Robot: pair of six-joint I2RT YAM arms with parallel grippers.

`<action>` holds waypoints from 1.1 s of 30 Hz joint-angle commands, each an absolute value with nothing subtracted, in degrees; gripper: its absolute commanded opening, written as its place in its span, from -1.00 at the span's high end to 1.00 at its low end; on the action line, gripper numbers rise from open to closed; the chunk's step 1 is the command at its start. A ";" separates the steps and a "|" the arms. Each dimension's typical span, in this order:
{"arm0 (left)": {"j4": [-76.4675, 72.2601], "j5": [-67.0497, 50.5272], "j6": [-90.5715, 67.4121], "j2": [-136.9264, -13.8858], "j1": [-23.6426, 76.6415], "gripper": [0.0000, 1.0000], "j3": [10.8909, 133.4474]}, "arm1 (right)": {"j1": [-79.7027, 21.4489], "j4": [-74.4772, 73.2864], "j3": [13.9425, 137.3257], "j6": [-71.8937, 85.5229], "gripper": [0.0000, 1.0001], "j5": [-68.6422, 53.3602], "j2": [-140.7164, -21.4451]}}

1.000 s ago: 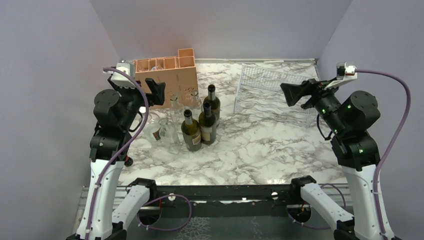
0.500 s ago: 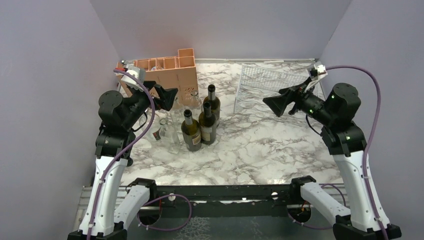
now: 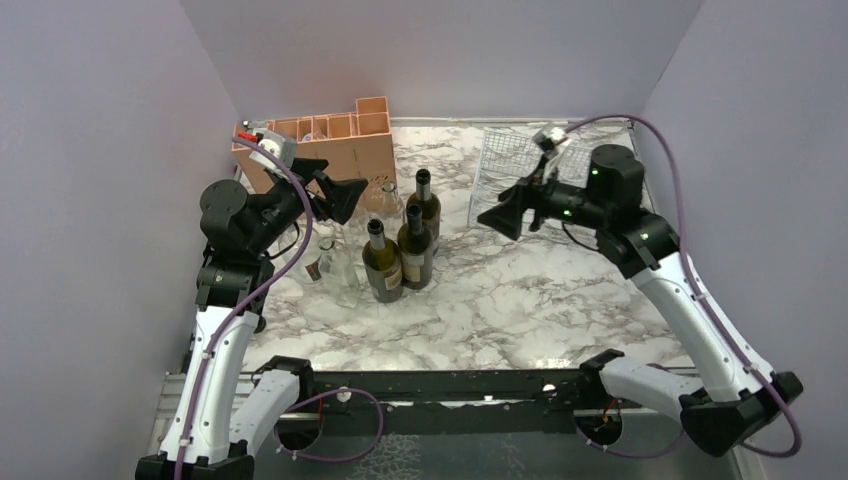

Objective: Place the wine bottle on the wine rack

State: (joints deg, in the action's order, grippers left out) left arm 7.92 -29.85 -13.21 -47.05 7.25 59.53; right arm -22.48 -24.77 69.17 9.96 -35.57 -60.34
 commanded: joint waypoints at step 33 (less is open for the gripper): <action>9.92 -31.35 -13.67 -45.09 8.00 -0.98 64.02 | -53.42 -10.45 79.32 -2.37 0.10 0.56 -85.86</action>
